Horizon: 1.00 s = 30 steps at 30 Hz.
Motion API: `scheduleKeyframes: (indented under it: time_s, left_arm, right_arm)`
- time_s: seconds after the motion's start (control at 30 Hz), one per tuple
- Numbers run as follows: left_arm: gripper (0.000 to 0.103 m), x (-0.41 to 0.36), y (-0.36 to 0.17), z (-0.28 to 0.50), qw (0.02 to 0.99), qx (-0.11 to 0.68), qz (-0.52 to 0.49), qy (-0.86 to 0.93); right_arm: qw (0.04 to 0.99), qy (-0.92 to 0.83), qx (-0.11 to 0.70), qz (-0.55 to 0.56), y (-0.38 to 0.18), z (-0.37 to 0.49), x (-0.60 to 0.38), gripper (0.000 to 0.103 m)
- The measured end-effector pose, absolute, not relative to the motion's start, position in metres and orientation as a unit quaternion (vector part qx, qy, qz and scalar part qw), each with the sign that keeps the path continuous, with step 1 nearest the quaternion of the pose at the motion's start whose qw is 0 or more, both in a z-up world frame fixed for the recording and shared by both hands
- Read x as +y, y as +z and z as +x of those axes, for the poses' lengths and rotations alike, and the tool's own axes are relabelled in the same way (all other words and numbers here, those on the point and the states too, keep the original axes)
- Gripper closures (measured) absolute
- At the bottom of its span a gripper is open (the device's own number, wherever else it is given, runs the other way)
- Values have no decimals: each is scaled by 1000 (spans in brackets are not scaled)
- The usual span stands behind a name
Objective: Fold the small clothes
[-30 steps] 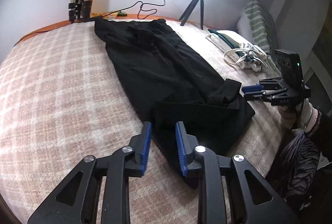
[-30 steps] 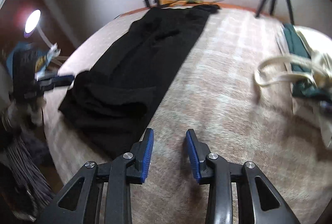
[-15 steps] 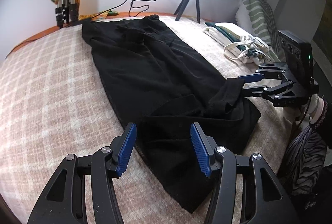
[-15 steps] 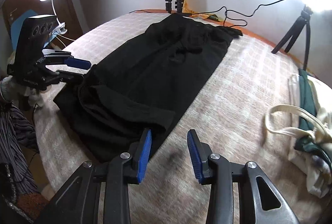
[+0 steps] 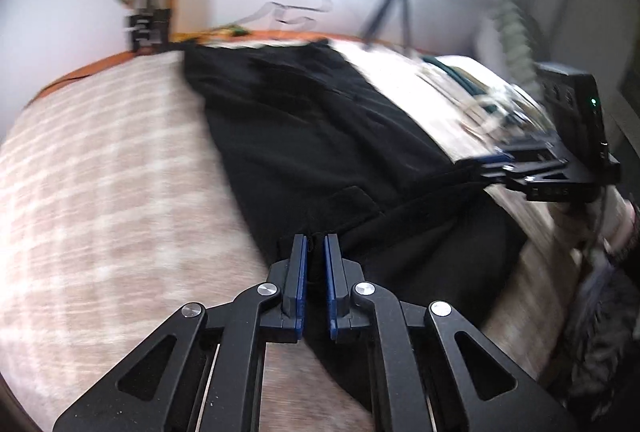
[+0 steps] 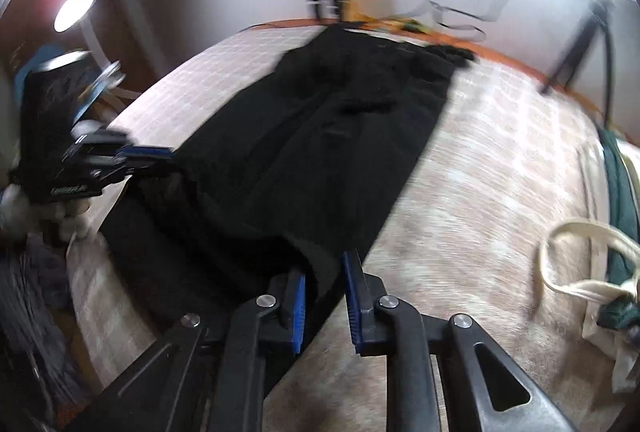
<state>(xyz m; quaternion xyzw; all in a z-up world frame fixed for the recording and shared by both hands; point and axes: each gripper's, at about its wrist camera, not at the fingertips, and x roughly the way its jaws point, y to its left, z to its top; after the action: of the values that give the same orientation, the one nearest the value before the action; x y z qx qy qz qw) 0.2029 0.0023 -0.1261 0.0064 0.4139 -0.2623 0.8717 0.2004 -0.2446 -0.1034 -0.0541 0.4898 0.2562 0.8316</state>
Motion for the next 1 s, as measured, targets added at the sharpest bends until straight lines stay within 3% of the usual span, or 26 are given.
scheduleKeyframes:
  time_s: [0.1,0.27,0.33,0.47,0.53,0.6,1.0]
  left_arm:
    - [93,12,-119,203,881,399,-15,-254]
    - [87,17,-114,202,883,394,-16,-257]
    - [74,13,-115,203,881,398,-9,-257]
    - [74,14,-116,202,879,399,-13,-262]
    - [74,15,-117,203,878,401,-16,-261]
    - [74,15,-116,202,877,402,-16,-264]
    - [74,12,-127,210,860,430,-29,-275]
  right_arm:
    - [833,236,501,12,-103,214,-263,64]
    - [841,234,487,12,-96,210,-270,64]
    - [839,246,486,15,-94,208,-270,64]
    - [832,258,489,48,-91,213,-277,61]
    - [828,259,490,83,-89,217,-287,51]
    - [825,263,486,113,-85,222,-295,51]
    - [812,310,471,-154,-99,181,-233,54]
